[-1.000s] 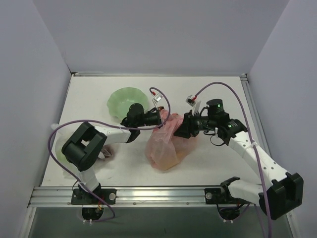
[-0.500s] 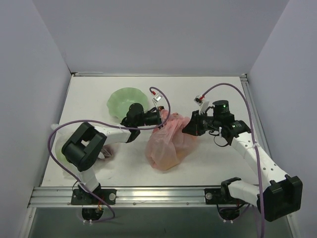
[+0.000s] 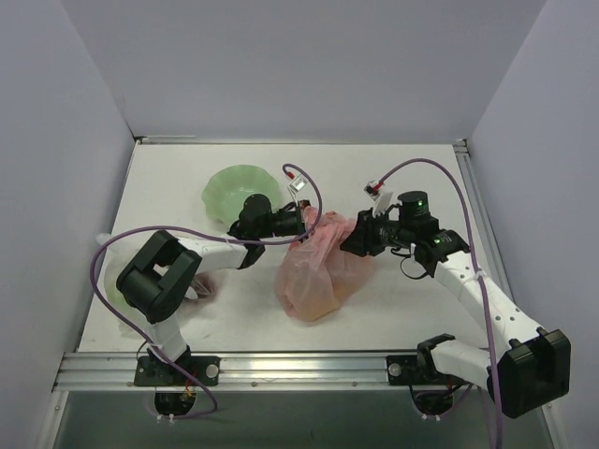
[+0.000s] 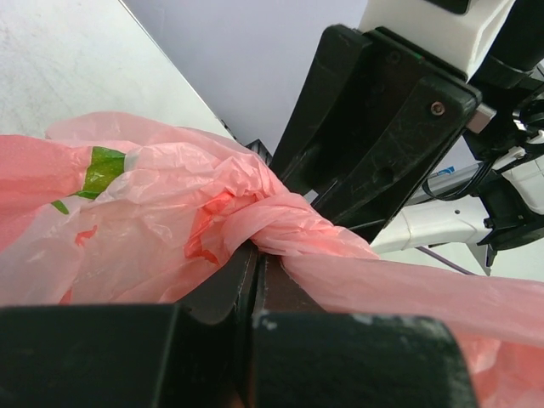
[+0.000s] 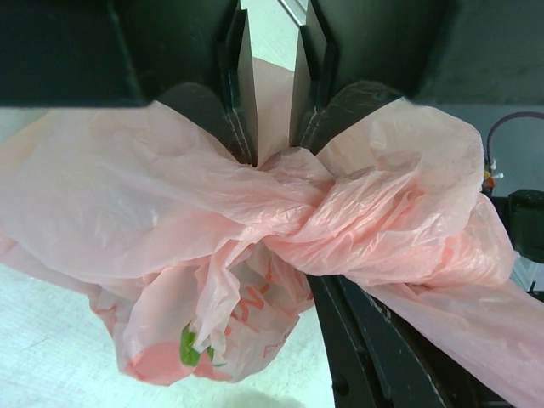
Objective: Place the fake fruits into the plastic bag and tie a complex knot
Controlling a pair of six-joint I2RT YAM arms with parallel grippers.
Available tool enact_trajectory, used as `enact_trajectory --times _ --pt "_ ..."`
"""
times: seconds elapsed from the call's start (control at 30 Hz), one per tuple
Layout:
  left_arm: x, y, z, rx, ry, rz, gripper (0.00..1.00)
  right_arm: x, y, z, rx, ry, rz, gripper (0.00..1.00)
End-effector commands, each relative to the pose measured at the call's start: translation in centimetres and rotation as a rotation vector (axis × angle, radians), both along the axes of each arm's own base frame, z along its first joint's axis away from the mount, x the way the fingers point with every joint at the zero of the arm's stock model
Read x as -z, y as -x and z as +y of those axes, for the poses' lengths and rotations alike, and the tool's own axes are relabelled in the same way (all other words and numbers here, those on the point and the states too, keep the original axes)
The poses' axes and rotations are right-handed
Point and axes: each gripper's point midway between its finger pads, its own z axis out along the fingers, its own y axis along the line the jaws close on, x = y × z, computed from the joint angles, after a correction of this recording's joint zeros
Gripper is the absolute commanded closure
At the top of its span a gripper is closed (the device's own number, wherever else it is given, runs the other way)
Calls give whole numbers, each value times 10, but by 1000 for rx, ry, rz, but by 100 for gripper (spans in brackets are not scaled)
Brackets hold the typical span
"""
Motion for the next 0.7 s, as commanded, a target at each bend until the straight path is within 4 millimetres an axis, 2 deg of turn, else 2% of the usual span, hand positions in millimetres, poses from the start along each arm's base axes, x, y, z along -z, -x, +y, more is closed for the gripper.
enact_trajectory --times 0.0,0.1,0.17,0.3,0.4,0.53,0.67 --pt "-17 8 2 22 42 -71 100 -37 -14 6 -3 -71 -118 77" --pt "-10 13 3 31 29 -58 100 -47 -13 10 -16 -111 -144 66" --pt "-8 16 2 43 25 -57 100 -52 -15 15 -28 -141 -150 64" --pt "-9 22 -1 75 30 -66 100 -51 -21 19 -20 -161 -140 55" --pt "-15 31 -5 119 45 -90 100 -53 -25 22 -10 -176 -144 54" --pt "-16 52 -13 214 60 -112 100 -52 -31 25 4 -198 -138 52" --pt "-18 57 -15 236 87 -124 100 -54 -32 31 3 -226 -139 49"
